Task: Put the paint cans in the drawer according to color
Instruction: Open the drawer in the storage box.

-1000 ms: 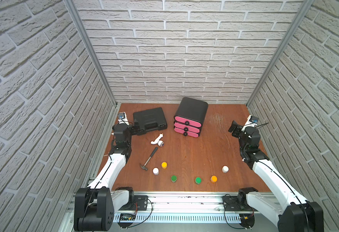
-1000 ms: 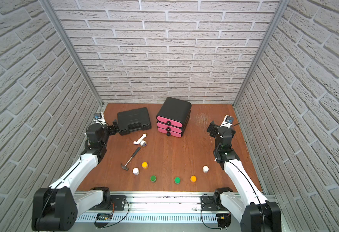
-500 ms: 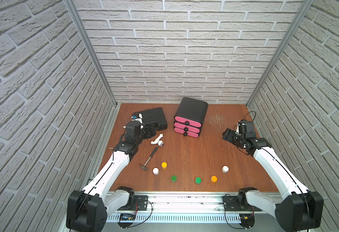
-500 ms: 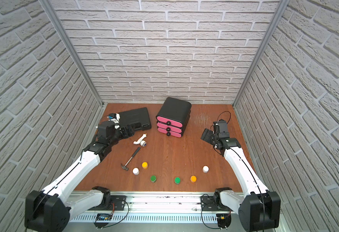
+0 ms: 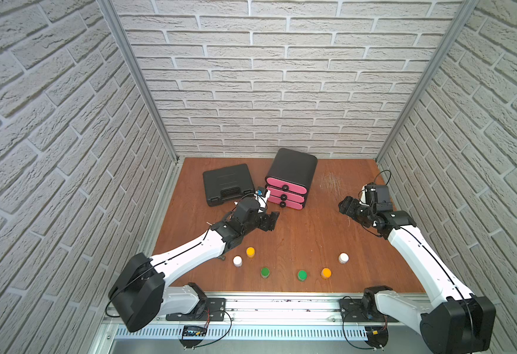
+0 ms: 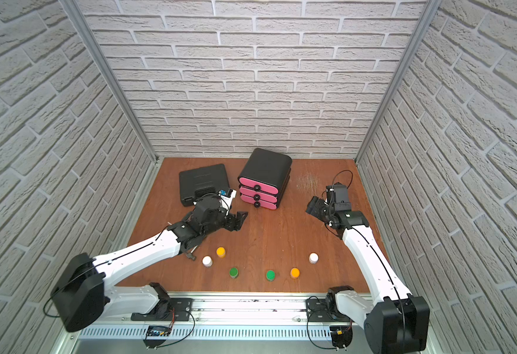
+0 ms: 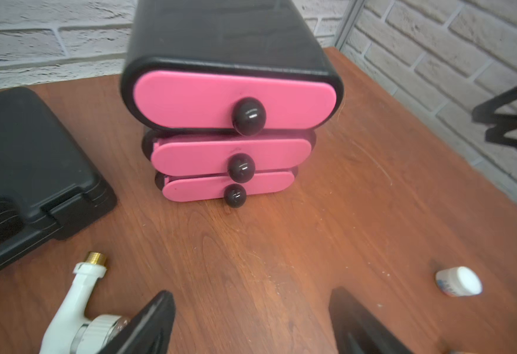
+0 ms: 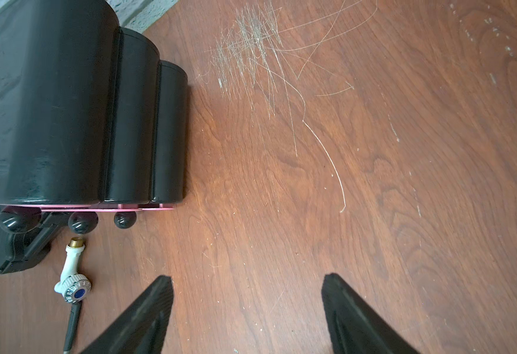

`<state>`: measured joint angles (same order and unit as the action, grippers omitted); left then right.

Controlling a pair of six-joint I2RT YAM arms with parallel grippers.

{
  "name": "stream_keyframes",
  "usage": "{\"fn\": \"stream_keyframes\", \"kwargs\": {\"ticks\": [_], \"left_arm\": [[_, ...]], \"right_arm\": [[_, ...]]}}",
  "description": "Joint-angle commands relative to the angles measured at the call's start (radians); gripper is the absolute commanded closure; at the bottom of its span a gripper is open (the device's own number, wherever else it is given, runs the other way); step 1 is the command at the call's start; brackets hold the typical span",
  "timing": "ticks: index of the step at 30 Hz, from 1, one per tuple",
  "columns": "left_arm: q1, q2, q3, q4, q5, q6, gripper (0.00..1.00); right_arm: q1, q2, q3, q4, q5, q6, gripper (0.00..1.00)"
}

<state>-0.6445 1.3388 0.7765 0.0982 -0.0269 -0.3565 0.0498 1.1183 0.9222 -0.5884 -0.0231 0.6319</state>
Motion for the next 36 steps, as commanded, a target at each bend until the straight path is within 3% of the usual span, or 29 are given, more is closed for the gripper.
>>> {"fn": "stream_keyframes", "kwargs": {"ticks": [1,6,10,22,36], "left_arm": [[-0.005,0.076,0.037,0.21,0.071,0.181,0.23],[-0.021,0.161,-0.028,0.542,0.008,0.314,0.27],[-0.041,0.238,0.012,0.586,-0.075,0.371,0.28],[-0.06,0.445,0.145,0.752,-0.318,0.456,0.46],[-0.027,0.53,0.19,0.804,-0.278,0.388,0.55]], "right_arm": [[0.004,-0.006,0.024,0.047,-0.005,0.034,0.19],[0.002,-0.013,0.014,0.062,0.011,0.052,0.19],[0.003,-0.014,0.006,0.068,0.027,0.063,0.19],[0.002,0.021,0.019,0.098,0.069,0.04,0.2],[0.001,0.087,0.075,0.086,0.064,0.017,0.2]]}}
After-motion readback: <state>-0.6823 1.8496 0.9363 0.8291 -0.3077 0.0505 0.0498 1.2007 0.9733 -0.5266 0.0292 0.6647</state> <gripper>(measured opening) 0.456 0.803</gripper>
